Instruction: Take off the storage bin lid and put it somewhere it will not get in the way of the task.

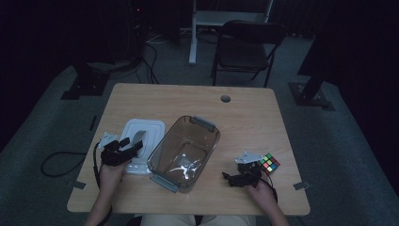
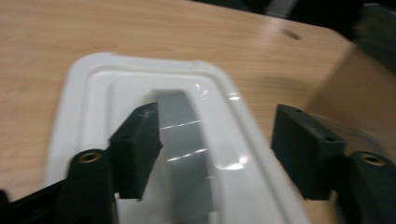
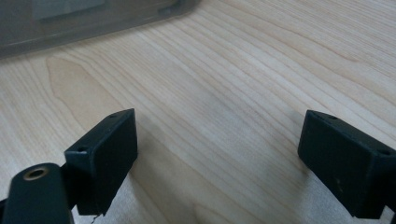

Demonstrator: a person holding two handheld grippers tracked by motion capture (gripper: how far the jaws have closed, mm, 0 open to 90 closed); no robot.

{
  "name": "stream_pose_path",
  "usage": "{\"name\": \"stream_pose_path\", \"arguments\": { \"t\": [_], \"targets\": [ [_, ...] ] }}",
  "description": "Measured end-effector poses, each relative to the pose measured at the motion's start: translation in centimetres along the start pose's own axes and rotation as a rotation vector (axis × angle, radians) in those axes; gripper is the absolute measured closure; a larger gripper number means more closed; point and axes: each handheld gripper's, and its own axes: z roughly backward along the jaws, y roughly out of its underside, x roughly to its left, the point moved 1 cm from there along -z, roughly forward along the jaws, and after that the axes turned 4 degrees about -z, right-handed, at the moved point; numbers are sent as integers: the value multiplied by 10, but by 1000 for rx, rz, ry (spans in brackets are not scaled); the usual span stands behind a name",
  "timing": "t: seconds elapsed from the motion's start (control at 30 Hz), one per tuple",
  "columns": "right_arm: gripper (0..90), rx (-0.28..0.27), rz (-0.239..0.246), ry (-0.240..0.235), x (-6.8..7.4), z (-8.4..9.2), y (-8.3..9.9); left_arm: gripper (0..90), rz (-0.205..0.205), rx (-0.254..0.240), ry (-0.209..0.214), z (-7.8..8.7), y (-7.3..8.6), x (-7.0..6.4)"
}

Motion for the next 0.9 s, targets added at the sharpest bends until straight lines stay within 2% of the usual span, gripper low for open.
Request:
{"name": "stream_pose_path", "arguments": {
  "t": [0.03,0.17,0.27,0.33,0.37,0.47,0.5,0.53,0.7,0.9],
  "targets": [
    [114,1,-2,2,0,0,-1,280,-20,16,11,-1,-1,-2],
    [114,24,-23,13,2,-1,-5,259,-73,63,11,-7,-2,-9],
    [114,17,-52,-19,9,-2,-9,164,-148,115,-33,-14,0,-15],
    [114,6,-57,-22,14,-3,-11,143,-153,129,-26,-17,0,-17],
    [114,-10,-63,-25,18,-3,-13,92,-154,140,-27,-18,0,-18],
    [114,-29,-65,-29,27,-3,-17,83,-176,154,-35,-19,0,-22],
    [114,-36,-70,-29,29,-3,-19,19,-178,166,-33,-20,-1,-23],
    [114,-43,-74,-33,31,-3,-20,5,-182,170,-39,-21,-1,-24],
    [114,-83,-110,-40,37,2,-27,5,-218,188,-24,-26,1,-32],
    [115,-96,-91,-50,46,3,-30,5,-227,189,-22,-28,0,-39]
  ]
}}
